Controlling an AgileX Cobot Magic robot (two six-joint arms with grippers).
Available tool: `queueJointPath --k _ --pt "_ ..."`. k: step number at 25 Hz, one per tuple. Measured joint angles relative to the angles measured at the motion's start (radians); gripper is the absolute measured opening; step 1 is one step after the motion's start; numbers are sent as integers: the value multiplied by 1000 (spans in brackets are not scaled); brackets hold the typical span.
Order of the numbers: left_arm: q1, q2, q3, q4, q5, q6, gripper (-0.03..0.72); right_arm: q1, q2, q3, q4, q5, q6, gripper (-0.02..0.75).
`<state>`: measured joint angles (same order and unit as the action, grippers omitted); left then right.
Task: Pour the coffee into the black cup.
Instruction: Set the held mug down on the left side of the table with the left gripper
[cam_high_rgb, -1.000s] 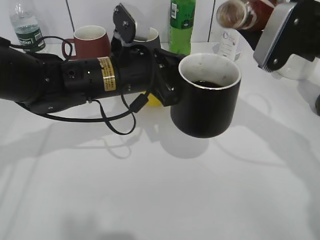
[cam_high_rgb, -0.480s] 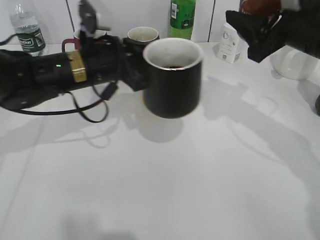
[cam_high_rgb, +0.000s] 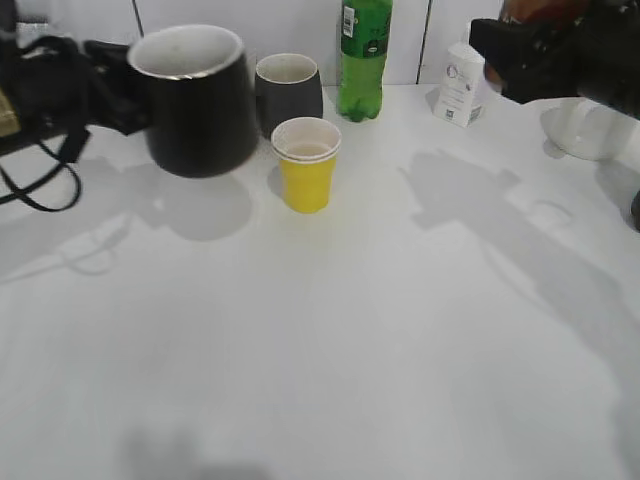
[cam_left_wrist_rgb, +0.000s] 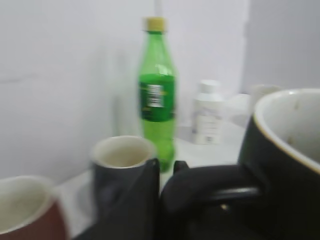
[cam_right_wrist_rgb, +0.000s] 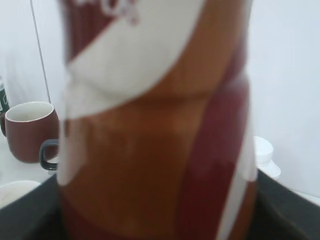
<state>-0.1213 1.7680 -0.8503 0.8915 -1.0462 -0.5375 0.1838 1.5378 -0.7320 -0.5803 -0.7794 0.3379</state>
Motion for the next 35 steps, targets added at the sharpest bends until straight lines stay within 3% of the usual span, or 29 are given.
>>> queueJointPath --k 7,16,30,35 --pt "163 -1 5 25 -33 3 50 0 1 0 99 4 7 527" --pt "284 3 5 24 -23 62 50 0 1 0 112 4 9 527" --pt "304 181 5 -319 -31 281 50 0 3 0 113 4 10 527" --pt "304 278 -13 -382 -64 317 50 0 12 0 113 4 10 527"
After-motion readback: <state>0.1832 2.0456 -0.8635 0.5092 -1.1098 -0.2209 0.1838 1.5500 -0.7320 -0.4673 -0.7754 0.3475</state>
